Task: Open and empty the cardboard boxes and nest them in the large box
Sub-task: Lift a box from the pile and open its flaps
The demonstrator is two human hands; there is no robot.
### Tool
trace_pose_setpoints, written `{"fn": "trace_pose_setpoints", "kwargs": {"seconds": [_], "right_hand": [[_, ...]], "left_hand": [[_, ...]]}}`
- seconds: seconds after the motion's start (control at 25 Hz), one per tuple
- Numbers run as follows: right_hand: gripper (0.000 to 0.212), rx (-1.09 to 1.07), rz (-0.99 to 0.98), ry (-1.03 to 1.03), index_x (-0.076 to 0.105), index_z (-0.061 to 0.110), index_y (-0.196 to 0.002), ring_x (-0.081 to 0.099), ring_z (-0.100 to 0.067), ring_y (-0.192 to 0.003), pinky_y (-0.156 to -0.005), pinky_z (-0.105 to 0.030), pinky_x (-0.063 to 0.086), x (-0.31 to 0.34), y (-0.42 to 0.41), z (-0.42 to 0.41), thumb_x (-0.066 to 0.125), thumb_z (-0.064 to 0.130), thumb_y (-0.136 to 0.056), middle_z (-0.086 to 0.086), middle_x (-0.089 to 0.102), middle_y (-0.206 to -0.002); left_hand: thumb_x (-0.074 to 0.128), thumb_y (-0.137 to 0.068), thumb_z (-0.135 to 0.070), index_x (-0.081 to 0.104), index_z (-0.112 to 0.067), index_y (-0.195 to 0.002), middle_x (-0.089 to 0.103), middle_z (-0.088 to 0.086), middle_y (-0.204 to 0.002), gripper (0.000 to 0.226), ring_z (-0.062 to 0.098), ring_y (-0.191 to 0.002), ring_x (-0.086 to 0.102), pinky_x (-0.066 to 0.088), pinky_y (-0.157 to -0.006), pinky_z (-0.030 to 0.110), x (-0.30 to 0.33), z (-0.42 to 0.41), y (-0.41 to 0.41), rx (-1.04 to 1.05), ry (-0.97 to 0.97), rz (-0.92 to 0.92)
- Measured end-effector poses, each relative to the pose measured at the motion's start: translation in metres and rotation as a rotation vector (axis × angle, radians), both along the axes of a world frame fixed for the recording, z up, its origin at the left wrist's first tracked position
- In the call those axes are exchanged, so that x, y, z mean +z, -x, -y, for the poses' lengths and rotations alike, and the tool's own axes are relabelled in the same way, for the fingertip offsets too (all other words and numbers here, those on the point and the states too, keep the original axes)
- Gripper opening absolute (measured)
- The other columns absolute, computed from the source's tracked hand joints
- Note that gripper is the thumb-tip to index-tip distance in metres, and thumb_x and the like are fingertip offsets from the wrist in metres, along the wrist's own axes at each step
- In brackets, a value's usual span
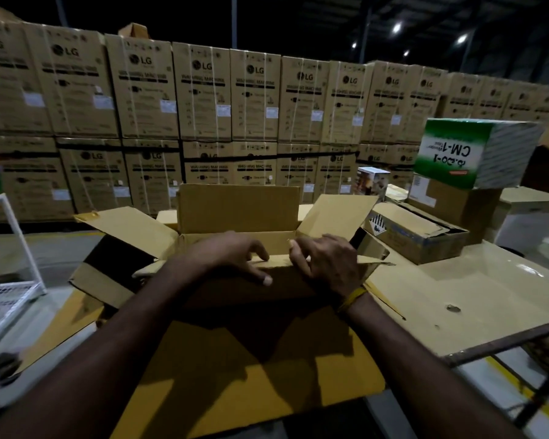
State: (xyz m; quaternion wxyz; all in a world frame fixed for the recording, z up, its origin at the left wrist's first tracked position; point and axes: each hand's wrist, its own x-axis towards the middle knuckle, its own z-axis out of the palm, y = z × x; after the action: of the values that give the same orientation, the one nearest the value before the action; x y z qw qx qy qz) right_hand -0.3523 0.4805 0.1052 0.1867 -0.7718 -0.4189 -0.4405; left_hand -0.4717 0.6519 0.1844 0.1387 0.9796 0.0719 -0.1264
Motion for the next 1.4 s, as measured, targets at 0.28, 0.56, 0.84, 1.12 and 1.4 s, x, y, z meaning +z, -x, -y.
{"fn": "trace_pose_setpoints", "kwargs": {"seconds": [0.28, 0.56, 0.84, 1.12, 1.4], "right_hand": [[0.048, -0.143, -0.282, 0.109, 0.067, 0.02, -0.095, 0.053, -0.019, -0.055, -0.049, -0.024, 0.034, 0.052, -0.023, -0.035, 0.033, 0.053, -0.103, 0.002, 0.046, -0.061], [0.045, -0.121, -0.445, 0.24, 0.055, 0.034, -0.131, 0.055, -0.021, -0.113, -0.1, -0.044, 0.041, 0.005, -0.026, -0.031, 0.026, 0.055, -0.102, -0.001, 0.06, -0.119], [0.061, -0.255, -0.473, 0.211, 0.018, 0.044, -0.152, 0.002, -0.032, -0.152, -0.116, -0.062, 0.008, -0.031, -0.034, -0.004, 0.008, 0.059, -0.094, -0.009, 0.013, -0.162], [0.059, -0.329, -0.478, 0.078, 0.012, 0.043, -0.153, -0.003, -0.033, -0.152, -0.116, -0.063, 0.005, -0.048, -0.096, 0.09, 0.012, 0.055, -0.095, -0.01, 0.012, -0.163], [0.054, -0.318, -0.526, -0.032, 0.021, 0.043, -0.152, 0.002, -0.03, -0.152, -0.115, -0.066, 0.016, -0.079, -0.171, 0.207, 0.02, 0.052, -0.098, -0.008, 0.016, -0.162]], "left_hand": [[0.051, -0.094, -0.055, 0.058, -0.023, -0.128, 0.063, 0.001, -0.119, 0.048, 0.013, -0.1, 0.058, 0.051, -0.086, 0.033, 0.014, -0.023, -0.033, 0.03, -0.126, 0.18], [0.033, -0.095, -0.066, 0.041, -0.033, -0.145, 0.041, 0.007, -0.151, 0.061, 0.027, -0.134, 0.043, 0.039, -0.109, 0.05, -0.048, -0.029, -0.045, 0.14, 0.041, 0.075], [0.055, -0.093, -0.053, 0.014, -0.04, -0.154, -0.013, 0.007, -0.164, 0.074, 0.033, -0.151, -0.006, 0.017, -0.119, 0.059, -0.068, 0.027, -0.074, 0.115, -0.106, 0.443], [0.056, -0.093, -0.052, 0.011, -0.04, -0.155, -0.018, 0.007, -0.163, 0.077, 0.036, -0.151, -0.008, 0.017, -0.117, 0.06, -0.078, 0.103, -0.154, 0.109, -0.084, 0.572], [0.052, -0.095, -0.053, 0.034, -0.035, -0.149, 0.038, 0.007, -0.148, 0.06, 0.028, -0.13, 0.044, 0.047, -0.099, 0.048, -0.083, 0.192, -0.217, 0.266, -0.037, 0.503]]}}
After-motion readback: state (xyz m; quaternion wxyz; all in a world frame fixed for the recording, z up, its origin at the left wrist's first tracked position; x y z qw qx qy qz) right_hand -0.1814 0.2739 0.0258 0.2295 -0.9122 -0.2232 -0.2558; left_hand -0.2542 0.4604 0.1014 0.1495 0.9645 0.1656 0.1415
